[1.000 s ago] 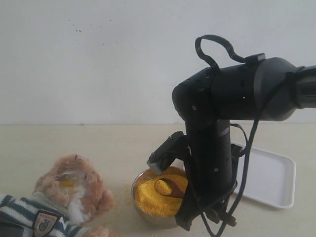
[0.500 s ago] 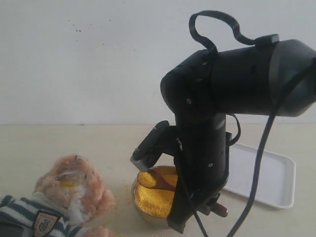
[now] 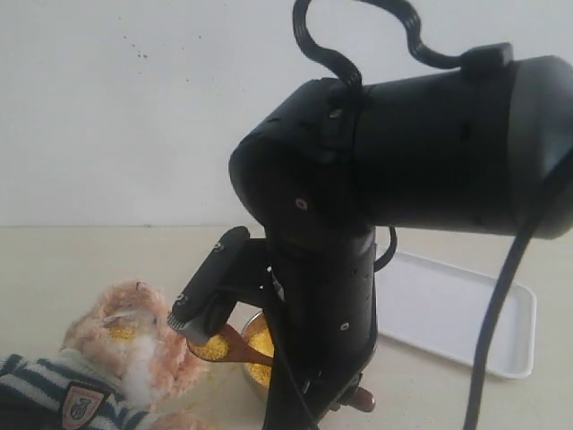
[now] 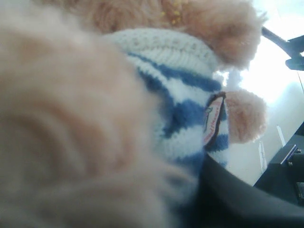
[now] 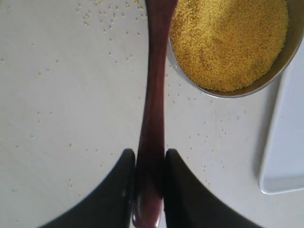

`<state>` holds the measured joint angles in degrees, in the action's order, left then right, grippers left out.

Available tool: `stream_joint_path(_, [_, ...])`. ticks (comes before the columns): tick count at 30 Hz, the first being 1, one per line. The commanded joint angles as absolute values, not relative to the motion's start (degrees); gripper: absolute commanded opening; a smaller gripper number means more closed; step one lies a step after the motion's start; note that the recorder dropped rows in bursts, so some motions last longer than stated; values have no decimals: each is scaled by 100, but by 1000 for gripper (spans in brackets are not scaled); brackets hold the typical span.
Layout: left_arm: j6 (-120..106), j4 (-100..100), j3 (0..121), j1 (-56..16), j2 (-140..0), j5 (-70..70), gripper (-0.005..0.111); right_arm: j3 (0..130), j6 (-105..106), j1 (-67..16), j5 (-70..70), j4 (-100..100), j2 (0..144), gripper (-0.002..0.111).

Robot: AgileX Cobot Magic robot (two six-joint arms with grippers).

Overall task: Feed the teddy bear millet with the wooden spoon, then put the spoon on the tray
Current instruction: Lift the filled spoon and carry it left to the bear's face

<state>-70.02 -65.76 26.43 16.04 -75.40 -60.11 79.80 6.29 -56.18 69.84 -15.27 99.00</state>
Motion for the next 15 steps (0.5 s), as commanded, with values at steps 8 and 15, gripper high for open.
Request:
stream_joint_path(8, [-7035,-6658,2636,1624,-7475,-6108,4,8008,440,-6178,6996,-1595,9525,0])
stream_joint_path(15, [-7035,-6658,2636,1624,-7475,-6108,4,8008,326,-6518,6996,-1693,9525,0])
